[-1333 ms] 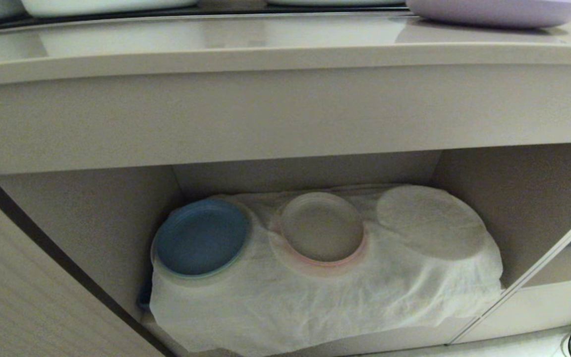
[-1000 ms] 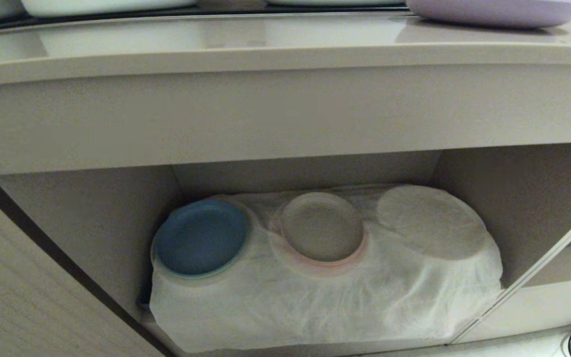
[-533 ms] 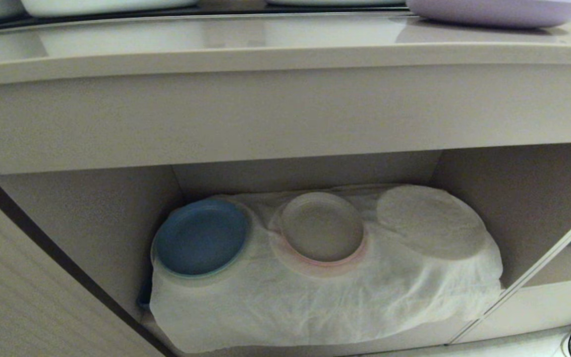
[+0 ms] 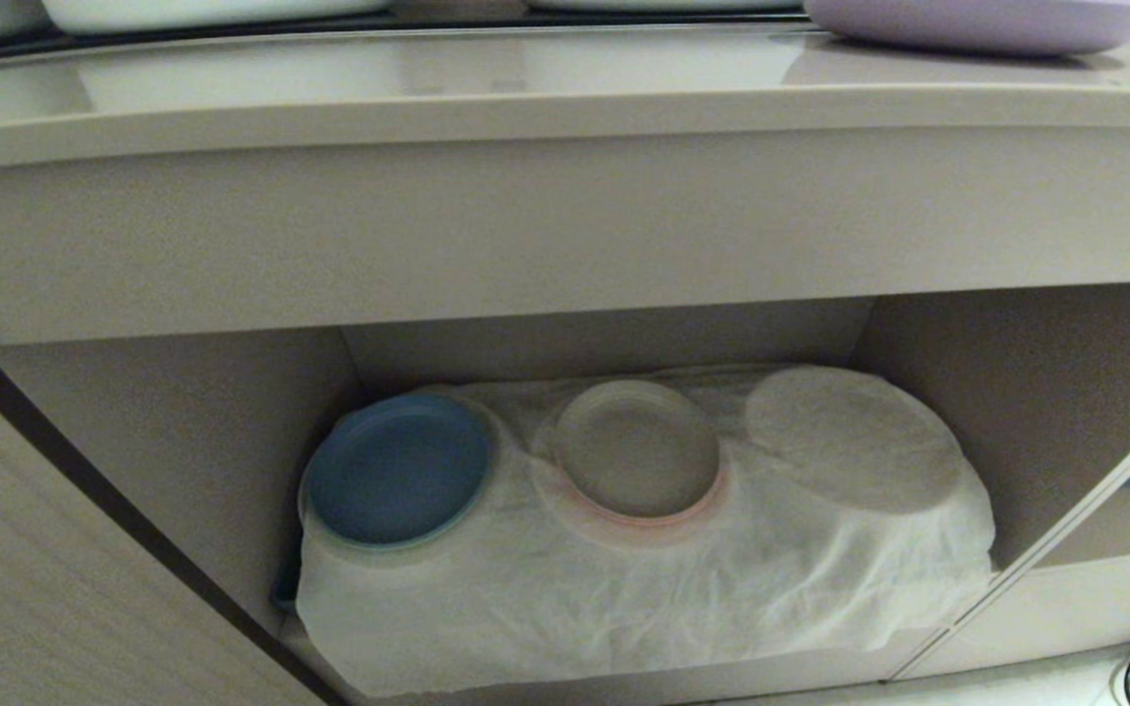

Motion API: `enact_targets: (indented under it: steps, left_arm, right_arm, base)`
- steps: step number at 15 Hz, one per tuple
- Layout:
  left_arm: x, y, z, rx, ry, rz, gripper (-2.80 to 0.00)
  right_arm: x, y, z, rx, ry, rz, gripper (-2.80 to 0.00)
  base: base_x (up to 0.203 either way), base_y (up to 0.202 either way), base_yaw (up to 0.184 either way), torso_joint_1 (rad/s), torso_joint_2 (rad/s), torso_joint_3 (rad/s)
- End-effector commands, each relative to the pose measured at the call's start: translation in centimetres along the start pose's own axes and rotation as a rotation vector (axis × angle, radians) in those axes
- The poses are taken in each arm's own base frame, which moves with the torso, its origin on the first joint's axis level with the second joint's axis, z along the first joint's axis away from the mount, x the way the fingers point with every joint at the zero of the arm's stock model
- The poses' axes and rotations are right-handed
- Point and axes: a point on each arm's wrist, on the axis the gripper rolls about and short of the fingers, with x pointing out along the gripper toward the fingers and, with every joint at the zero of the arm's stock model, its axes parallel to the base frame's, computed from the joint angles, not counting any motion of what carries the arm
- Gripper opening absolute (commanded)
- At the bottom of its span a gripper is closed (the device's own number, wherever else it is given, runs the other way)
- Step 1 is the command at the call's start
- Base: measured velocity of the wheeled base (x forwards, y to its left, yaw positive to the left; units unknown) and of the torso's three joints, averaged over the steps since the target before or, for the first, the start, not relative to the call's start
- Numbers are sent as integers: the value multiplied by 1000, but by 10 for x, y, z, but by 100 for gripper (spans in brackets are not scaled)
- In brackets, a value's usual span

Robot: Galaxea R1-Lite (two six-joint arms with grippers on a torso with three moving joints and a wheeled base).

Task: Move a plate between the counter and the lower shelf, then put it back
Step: Pick up the plate

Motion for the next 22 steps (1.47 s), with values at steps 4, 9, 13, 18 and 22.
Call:
enact_targets:
  steps: [4,9,13,18,22]
  left_arm:
    - [0,0,0,0,-1,0,-280]
    - [0,0,0,0,-1,0,-280]
    - [0,0,0,0,-1,0,-280]
    - [0,0,0,0,-1,0,-280]
    - [0,0,0,0,-1,0,-280]
  right_arm:
    - [0,0,0,1,0,-1,-280]
    - [0,0,0,1,0,0,-280]
    - [0,0,0,2,-1,0,-280]
    - [0,0,0,2,0,0,-280]
    - [0,0,0,2,-3,1,-280]
  base:
    - [0,0,0,0,0,0]
    - [0,0,0,0,0,0]
    - [0,0,0,0,0,0]
    - [0,0,0,0,0,0]
    - [0,0,0,0,0,0]
